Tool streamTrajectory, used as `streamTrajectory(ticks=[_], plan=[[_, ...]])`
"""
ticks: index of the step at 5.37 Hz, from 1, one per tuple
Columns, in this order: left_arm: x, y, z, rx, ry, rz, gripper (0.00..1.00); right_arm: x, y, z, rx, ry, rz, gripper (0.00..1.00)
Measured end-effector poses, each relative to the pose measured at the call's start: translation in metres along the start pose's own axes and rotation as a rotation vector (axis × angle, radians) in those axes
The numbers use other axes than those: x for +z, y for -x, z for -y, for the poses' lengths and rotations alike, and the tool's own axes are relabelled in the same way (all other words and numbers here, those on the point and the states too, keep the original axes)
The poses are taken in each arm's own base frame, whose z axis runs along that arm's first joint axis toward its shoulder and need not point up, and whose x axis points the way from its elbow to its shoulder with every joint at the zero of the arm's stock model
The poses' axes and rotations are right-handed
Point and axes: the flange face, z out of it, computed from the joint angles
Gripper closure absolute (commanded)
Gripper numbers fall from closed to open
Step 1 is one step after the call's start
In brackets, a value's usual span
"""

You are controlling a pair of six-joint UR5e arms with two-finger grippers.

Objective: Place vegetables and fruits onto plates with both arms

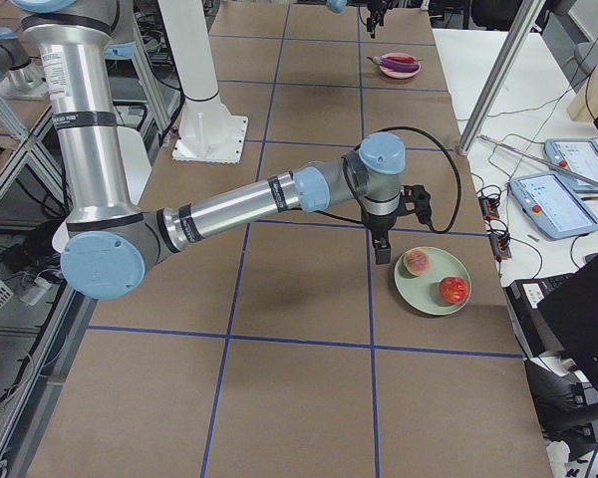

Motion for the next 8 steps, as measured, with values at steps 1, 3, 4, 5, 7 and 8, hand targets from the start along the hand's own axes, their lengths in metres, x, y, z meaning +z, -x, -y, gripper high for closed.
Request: streamTrajectory(ticks=[1,3,4,5,7,8], plan=[[-0.02,0.039,-0.032,-0.055,0.001,-0.061,0.0,0.006,-0.014,-0.013,0.031,0.022,0.013,0.0],[-0.046,0.114,-0.094,-0.094,-0.004,-0.102,0.0,0.001,-0.044,-0.032,0.105,0.04,0.091,0.0],[-0.051,0.144,-0.119,-0.137,-0.001,-0.094,0.0,0.004,-0.056,-0.035,0.136,0.051,0.126,0.0],[-0.062,0.168,-0.139,-0.164,-0.013,-0.089,0.0,0.009,-0.066,-0.035,0.162,0.065,0.156,0.0],[-0.073,0.177,-0.146,-0.172,-0.009,-0.083,0.0,0.009,-0.069,-0.035,0.171,0.065,0.164,0.0],[-0.076,0.174,-0.145,-0.195,0.018,-0.087,0.0,0.008,-0.069,-0.034,0.17,0.064,0.164,0.0]])
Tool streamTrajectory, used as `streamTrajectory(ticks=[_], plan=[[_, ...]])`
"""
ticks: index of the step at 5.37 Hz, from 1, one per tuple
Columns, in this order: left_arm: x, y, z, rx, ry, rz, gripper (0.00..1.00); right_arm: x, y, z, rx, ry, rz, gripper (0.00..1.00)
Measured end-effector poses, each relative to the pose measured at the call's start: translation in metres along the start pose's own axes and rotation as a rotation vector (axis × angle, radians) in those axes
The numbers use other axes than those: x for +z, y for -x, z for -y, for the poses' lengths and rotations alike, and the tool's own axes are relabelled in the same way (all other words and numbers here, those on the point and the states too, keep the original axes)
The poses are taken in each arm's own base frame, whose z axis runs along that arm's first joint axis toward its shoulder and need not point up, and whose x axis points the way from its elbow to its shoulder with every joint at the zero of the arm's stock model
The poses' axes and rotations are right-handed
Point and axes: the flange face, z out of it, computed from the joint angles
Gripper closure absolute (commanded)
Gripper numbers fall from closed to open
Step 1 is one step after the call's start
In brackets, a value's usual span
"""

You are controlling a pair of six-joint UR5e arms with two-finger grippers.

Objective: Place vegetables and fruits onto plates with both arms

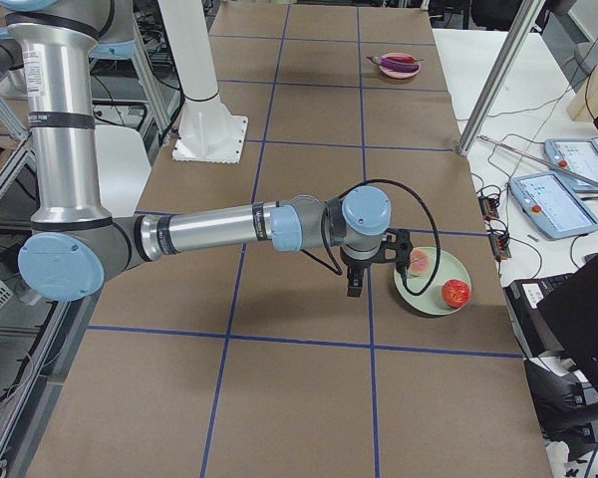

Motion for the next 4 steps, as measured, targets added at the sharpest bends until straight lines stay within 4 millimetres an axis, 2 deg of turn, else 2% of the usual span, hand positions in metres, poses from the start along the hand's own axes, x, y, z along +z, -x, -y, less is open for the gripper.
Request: streamTrajectory(ticks=[2,4], plan=[[-0.002,0.003,-0.005,0.009,0.049,0.014,0.0,-0.001,0.001,0.0,-0.002,-0.001,0.0,0.0],[-0.004,0.023,-0.021,0.06,0.111,0.089,0.0,-0.001,0.0,-0.001,0.0,-0.001,0.0,0.0]])
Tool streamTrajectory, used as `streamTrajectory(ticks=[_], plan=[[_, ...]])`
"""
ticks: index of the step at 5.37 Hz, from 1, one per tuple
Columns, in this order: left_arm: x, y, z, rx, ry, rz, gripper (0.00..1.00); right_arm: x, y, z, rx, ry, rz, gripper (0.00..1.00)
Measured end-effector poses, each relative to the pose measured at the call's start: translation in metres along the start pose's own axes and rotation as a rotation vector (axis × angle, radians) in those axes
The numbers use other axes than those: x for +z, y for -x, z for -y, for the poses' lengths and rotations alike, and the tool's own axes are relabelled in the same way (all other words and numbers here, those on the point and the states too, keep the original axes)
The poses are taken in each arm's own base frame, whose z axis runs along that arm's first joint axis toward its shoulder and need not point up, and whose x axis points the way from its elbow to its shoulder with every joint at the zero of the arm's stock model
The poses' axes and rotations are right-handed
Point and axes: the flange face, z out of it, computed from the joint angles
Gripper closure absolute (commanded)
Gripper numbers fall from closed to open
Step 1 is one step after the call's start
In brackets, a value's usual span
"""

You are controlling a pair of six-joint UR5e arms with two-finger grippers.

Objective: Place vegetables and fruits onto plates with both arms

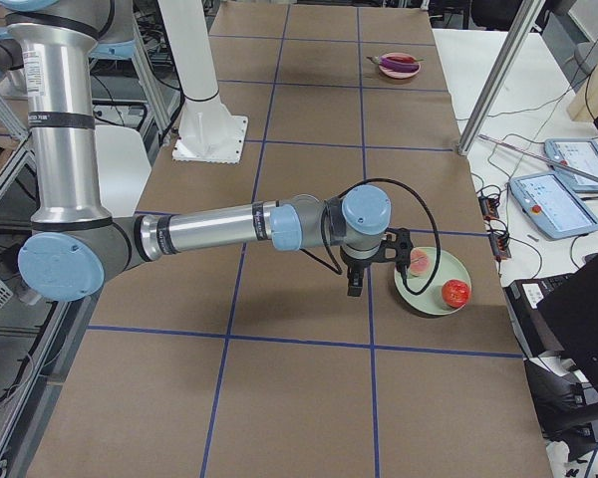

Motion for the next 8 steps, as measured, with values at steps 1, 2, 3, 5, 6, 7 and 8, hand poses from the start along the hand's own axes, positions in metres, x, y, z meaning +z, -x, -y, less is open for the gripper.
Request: streamTrajectory(ticks=[1,2,3,5,6,7,8], plan=[[0.01,0.006,-0.019,-0.007,0.029,0.001,0.0,0.001,-0.002,-0.001,0.002,0.001,-0.004,0.0],[0.016,0.005,-0.028,-0.019,0.033,-0.022,0.0,0.002,-0.005,-0.003,0.006,0.003,-0.011,0.0],[0.008,-0.005,-0.024,-0.066,0.01,-0.055,0.0,0.004,-0.007,-0.004,0.009,0.006,-0.015,0.0],[-0.009,-0.023,-0.016,-0.13,-0.026,-0.077,0.0,0.006,-0.012,-0.004,0.01,0.008,-0.03,0.0],[-0.01,-0.025,-0.017,-0.133,-0.028,-0.078,0.0,0.007,-0.014,-0.005,0.005,0.01,-0.033,0.0],[-0.007,-0.025,-0.021,-0.136,-0.022,-0.08,0.0,0.008,-0.016,-0.006,-0.003,0.012,-0.034,0.0],[-0.006,-0.026,-0.022,-0.137,-0.02,-0.081,0.0,0.009,-0.017,-0.007,-0.008,0.013,-0.034,0.0]])
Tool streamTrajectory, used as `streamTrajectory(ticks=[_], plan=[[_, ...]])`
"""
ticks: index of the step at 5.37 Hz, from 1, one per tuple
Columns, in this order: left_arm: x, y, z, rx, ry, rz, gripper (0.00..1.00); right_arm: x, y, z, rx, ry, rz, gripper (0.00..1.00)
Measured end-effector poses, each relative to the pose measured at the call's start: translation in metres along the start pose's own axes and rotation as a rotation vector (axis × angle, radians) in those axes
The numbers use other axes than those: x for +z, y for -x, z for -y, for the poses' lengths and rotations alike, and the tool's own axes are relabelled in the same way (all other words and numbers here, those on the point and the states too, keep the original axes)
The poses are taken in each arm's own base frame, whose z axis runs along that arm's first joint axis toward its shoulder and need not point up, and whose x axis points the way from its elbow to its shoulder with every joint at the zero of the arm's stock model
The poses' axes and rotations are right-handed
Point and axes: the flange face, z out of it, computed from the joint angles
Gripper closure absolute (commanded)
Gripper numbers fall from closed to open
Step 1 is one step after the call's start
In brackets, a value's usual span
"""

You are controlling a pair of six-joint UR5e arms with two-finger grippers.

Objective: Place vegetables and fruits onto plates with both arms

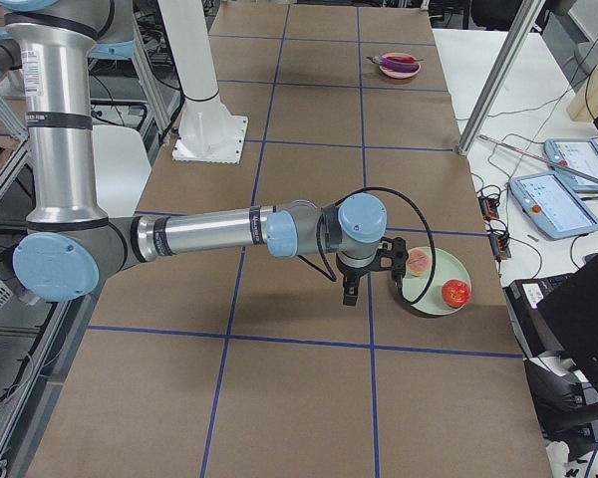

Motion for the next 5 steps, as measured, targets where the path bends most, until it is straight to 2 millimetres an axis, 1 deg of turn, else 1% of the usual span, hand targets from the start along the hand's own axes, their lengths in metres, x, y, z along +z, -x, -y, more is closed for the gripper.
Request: streamTrajectory(ticks=[2,5], plan=[[0.001,0.0,0.0,0.0,0.001,-0.001,0.0,0.001,-0.006,-0.002,-0.007,-0.001,-0.022,0.0],[0.002,0.0,-0.001,0.001,0.003,0.0,0.0,0.001,-0.026,-0.002,-0.076,-0.016,-0.177,0.0]])
